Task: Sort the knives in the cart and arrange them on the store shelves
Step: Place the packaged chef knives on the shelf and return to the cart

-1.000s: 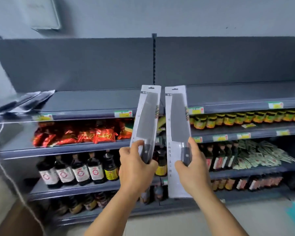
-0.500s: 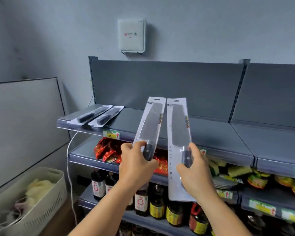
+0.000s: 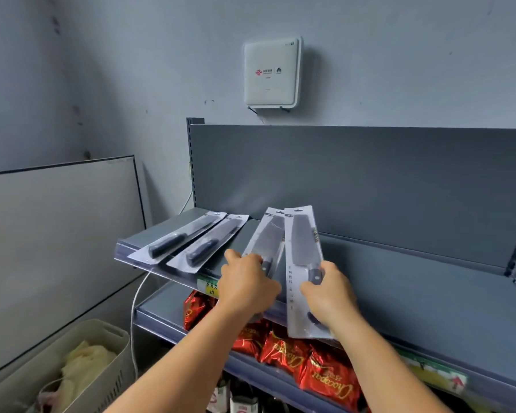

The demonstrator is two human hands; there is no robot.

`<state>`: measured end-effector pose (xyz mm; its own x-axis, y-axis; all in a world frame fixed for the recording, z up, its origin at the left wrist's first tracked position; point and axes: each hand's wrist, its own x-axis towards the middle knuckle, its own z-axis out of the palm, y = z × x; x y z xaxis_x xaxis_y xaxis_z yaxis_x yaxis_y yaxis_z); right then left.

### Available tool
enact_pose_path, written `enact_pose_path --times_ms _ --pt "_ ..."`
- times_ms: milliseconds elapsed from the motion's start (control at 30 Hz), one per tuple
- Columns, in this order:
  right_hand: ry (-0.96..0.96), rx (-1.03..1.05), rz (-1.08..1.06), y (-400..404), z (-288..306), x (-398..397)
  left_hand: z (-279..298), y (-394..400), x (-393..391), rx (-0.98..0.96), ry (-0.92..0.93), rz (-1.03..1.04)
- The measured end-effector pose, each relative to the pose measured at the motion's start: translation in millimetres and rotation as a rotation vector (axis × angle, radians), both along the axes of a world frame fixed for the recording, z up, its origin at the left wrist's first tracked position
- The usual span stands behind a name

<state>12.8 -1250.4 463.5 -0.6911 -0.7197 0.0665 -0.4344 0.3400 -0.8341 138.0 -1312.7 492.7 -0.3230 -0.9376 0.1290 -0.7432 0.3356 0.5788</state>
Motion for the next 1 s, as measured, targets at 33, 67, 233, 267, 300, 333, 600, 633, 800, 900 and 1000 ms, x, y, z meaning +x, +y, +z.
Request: enact_pose_path --times_ms 33,67,233,267,300,333,600,633,800,900,1000 --pt "0.012 0.025 -0.008 -9 1 -2 -1 -8 -2 0.008 -0.02 0.01" --pt "0.02 0.045 -0.023 -17 0 -3 -1 -16 -5 0.015 -0.037 0.019" --pt "-0.011 0.12 -0.1 -53 -1 -3 -6 -48 -12 0.038 -0.086 0.045" --pt "-0.023 0.127 -0.114 -60 -2 -3 -8 -53 -13 0.038 -0.096 0.046" --pt "-0.032 0.135 -0.129 -66 -3 -2 -9 -59 -14 0.036 -0.102 0.046" --pt "-0.032 0.147 -0.141 -71 -4 -1 -10 -64 -15 0.035 -0.109 0.045" --pt "0.13 0.309 -0.098 -96 -2 13 -19 -96 -9 0.023 -0.239 -0.072" --pt "0.146 0.331 -0.089 -98 -1 15 -20 -99 -7 0.014 -0.255 -0.103" --pt "0.177 0.4 -0.097 -100 3 21 -25 -110 -1 -0.019 -0.282 -0.242" --pt "0.184 0.411 -0.108 -97 6 26 -24 -114 2 -0.057 -0.299 -0.295" --pt "0.237 0.347 -0.126 -90 10 31 -17 -111 7 -0.134 -0.283 -0.352"
